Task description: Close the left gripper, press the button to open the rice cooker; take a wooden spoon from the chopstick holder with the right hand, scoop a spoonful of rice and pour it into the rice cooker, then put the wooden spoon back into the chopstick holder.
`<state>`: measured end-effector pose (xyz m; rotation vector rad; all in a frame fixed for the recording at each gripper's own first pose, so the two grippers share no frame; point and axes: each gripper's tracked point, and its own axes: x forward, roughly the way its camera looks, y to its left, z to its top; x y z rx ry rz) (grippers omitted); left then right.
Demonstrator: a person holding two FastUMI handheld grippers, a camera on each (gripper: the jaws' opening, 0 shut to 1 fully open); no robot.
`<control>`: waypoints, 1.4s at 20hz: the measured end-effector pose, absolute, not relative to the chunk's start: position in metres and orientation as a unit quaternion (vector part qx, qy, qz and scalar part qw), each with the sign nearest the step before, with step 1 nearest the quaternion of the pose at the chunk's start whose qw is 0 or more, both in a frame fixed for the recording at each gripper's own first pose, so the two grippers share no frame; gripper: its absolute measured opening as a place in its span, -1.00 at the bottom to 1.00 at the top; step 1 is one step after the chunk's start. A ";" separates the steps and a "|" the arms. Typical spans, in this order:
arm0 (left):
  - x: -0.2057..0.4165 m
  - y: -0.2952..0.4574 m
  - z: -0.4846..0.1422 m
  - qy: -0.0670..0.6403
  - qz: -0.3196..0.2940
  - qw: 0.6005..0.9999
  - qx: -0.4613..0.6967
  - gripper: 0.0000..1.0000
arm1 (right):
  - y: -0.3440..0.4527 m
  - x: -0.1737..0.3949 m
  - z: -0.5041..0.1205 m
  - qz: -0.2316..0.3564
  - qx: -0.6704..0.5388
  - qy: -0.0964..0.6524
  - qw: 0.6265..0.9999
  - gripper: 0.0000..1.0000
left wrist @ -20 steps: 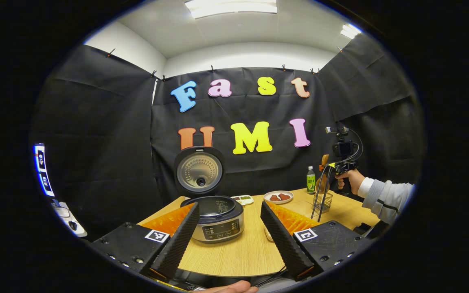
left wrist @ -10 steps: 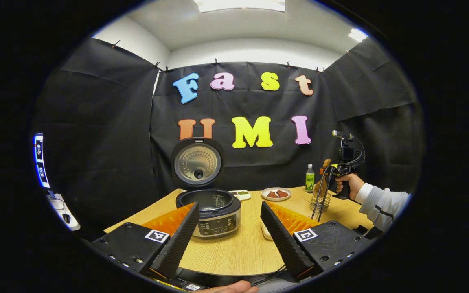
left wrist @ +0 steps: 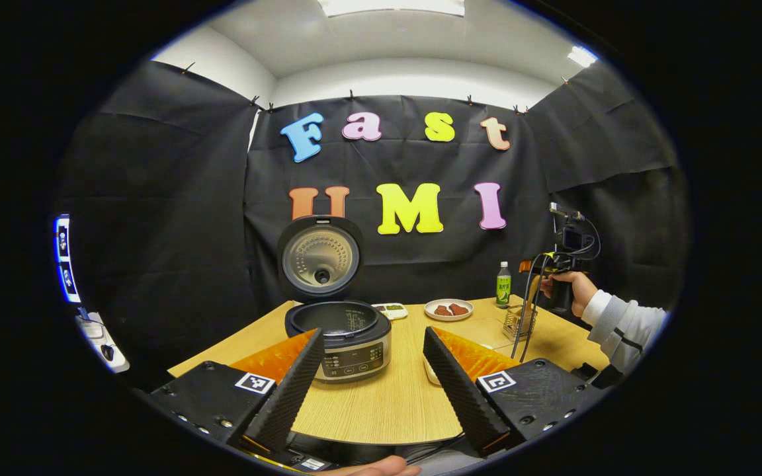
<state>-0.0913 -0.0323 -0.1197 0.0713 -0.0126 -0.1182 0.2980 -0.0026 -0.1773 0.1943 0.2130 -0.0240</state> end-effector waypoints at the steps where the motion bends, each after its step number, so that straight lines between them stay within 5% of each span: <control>1: -0.091 -0.031 -0.119 -0.007 -0.058 0.998 0.036 0.92 | -0.004 0.296 -0.176 -0.014 0.096 0.104 0.990 1.00; 9: -0.065 -0.020 -0.100 -0.010 -0.039 0.999 0.022 0.92 | 0.000 0.244 -0.139 0.000 0.124 0.070 0.990 1.00; 17: -0.014 -0.007 -0.041 -0.031 -0.009 0.998 0.048 0.92 | 0.037 0.126 -0.073 0.028 0.036 -0.057 0.997 1.00; 28: 0.106 0.007 0.057 -0.071 0.016 0.997 0.029 0.92 | 0.053 0.010 -0.088 0.049 0.007 -0.060 0.997 0.93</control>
